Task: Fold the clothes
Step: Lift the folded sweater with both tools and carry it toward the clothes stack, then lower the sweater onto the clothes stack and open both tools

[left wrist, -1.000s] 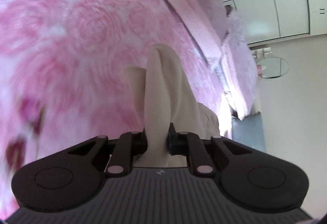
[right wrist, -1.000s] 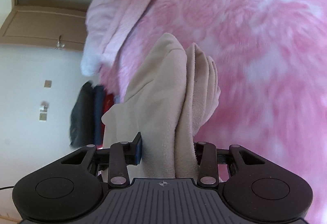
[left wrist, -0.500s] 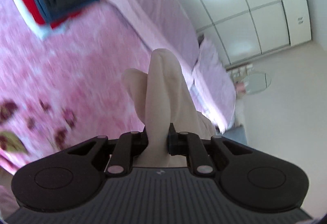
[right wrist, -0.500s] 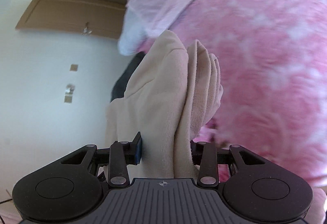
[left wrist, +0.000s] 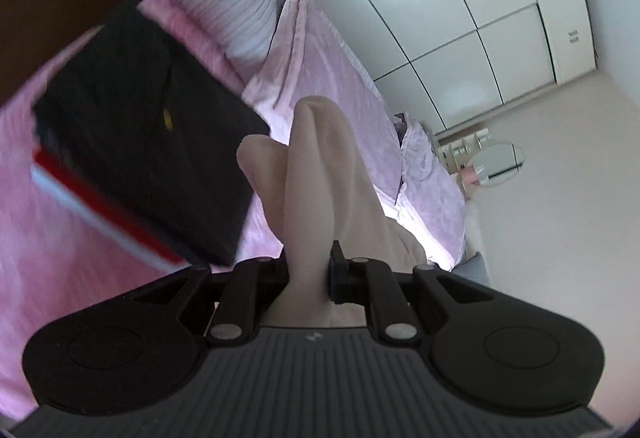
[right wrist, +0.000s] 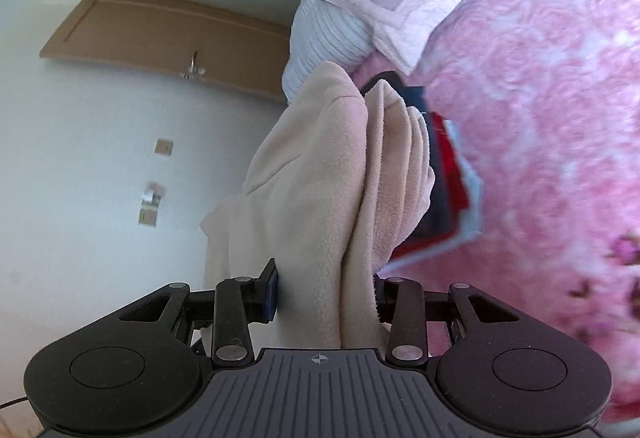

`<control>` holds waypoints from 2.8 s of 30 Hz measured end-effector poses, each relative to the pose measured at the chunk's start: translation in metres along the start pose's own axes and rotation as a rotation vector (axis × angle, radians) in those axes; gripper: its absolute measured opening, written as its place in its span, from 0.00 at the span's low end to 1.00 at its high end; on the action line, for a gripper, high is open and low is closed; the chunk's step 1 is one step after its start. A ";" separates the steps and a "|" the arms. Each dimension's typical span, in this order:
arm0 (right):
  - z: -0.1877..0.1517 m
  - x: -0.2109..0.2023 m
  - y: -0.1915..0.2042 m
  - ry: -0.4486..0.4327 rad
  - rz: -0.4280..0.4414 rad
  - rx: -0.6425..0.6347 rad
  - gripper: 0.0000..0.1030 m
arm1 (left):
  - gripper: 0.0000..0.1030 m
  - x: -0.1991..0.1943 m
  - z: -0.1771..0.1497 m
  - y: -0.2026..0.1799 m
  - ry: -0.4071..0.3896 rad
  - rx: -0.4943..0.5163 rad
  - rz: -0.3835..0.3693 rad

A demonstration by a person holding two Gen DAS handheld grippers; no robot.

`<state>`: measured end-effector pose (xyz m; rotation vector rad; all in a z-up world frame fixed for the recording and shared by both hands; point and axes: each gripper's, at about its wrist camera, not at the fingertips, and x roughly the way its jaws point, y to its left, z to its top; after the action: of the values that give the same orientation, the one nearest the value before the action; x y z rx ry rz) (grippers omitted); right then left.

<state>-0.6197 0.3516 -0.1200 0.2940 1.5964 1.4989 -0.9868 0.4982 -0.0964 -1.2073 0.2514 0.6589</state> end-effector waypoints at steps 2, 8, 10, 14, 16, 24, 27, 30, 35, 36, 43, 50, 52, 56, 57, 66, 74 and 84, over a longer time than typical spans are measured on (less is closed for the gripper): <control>0.002 0.027 0.010 -0.014 -0.014 0.010 0.37 | 0.11 0.002 0.025 0.016 0.013 -0.004 -0.001; 0.013 0.078 0.033 -0.036 -0.066 -0.015 0.37 | 0.11 0.017 0.079 0.055 0.034 -0.033 -0.032; 0.021 0.095 0.036 -0.043 -0.071 -0.018 0.37 | 0.11 0.023 0.096 0.062 0.032 -0.023 -0.035; 0.037 0.125 0.037 -0.048 -0.070 -0.028 0.37 | 0.11 0.040 0.119 0.076 0.022 -0.026 -0.038; 0.045 0.140 0.034 -0.047 -0.077 -0.035 0.37 | 0.11 0.051 0.129 0.088 0.018 -0.037 -0.034; 0.066 0.193 0.006 -0.041 -0.104 -0.037 0.39 | 0.12 0.082 0.137 0.123 -0.009 -0.013 0.043; 0.065 0.211 -0.006 -0.058 -0.149 -0.053 0.43 | 0.15 0.093 0.133 0.132 -0.025 0.028 0.096; 0.061 0.219 -0.011 -0.082 -0.184 -0.092 0.55 | 0.26 0.093 0.136 0.138 -0.050 0.043 0.133; 0.053 0.196 0.011 -0.166 -0.323 -0.230 0.67 | 0.27 0.065 0.143 0.122 -0.131 0.123 0.265; 0.048 0.187 0.020 -0.204 -0.371 -0.292 0.67 | 0.26 0.057 0.142 0.114 -0.146 0.159 0.297; -0.011 0.158 0.066 -0.197 -0.479 -0.708 0.66 | 0.08 0.060 0.114 0.080 -0.082 0.362 0.344; -0.040 0.221 0.065 -0.125 -0.557 -0.818 0.38 | 0.03 0.084 0.099 0.102 -0.012 0.418 0.390; -0.041 0.235 0.065 -0.120 -0.568 -0.836 0.38 | 0.03 0.086 0.101 0.117 -0.016 0.377 0.380; -0.043 0.257 0.058 -0.102 -0.594 -0.844 0.38 | 0.03 0.090 0.104 0.126 -0.024 0.374 0.369; -0.044 0.260 0.056 -0.102 -0.601 -0.843 0.38 | 0.03 0.093 0.104 0.125 -0.024 0.393 0.376; -0.012 0.223 0.069 -0.176 -0.538 -0.716 0.38 | 0.02 0.077 0.118 0.098 -0.008 0.407 0.386; 0.061 0.227 0.053 -0.255 -0.555 -0.593 0.38 | 0.03 0.090 0.156 0.079 -0.053 0.464 0.359; 0.071 0.227 0.041 -0.228 -0.471 -0.534 0.38 | 0.02 0.098 0.161 0.101 -0.065 0.431 0.393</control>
<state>-0.7137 0.5675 -0.1728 -0.1975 0.9506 1.3933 -0.9956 0.6998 -0.1682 -0.7246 0.5553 0.9279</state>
